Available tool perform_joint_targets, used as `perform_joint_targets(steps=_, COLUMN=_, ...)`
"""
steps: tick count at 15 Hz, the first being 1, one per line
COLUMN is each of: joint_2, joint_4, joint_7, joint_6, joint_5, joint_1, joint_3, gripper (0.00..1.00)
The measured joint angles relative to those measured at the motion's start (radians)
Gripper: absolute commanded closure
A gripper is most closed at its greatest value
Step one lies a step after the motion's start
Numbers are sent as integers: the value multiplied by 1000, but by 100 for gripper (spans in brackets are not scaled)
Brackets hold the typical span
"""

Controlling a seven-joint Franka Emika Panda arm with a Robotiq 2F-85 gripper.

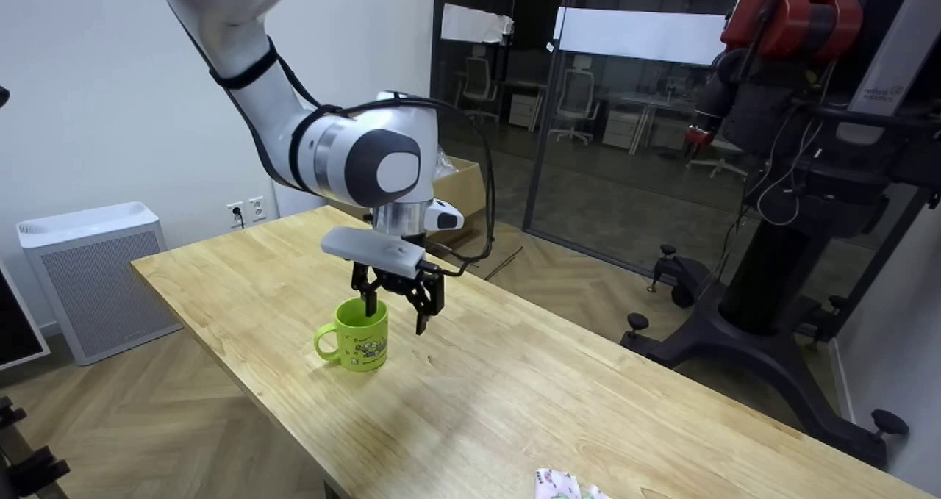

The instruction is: Move the mug to the right side of the table

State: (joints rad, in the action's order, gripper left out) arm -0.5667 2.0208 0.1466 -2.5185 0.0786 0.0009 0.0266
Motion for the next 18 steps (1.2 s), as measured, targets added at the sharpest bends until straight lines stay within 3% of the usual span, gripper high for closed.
perform_joint_targets(steps=2, joint_2=-30, joint_4=-34, joint_7=12, joint_6=18, joint_5=0, joint_1=2, joint_3=6, gripper=32)
perform_joint_targets(steps=8, joint_2=-88, joint_4=-102, joint_7=38, joint_6=46, joint_5=1, joint_1=10, joint_3=13, gripper=75)
perform_joint_targets(steps=12, joint_2=-94, joint_4=-117, joint_7=65, joint_6=62, joint_5=2, joint_1=14, joint_3=25, gripper=99)
perform_joint_targets(steps=14, joint_2=-94, joint_4=-120, joint_7=86, joint_6=67, joint_5=3, joint_1=14, joint_3=32, gripper=100)
perform_joint_targets(steps=15, joint_2=-95, joint_4=-122, joint_7=98, joint_6=69, joint_5=3, joint_1=14, joint_3=35, gripper=98)
perform_joint_targets(steps=16, joint_2=-96, joint_4=-124, joint_7=115, joint_6=72, joint_5=3, joint_1=12, joint_3=39, gripper=90)
perform_joint_targets(steps=18, joint_2=-97, joint_4=-126, joint_7=144, joint_6=76, joint_5=3, joint_1=10, joint_3=46, gripper=90)
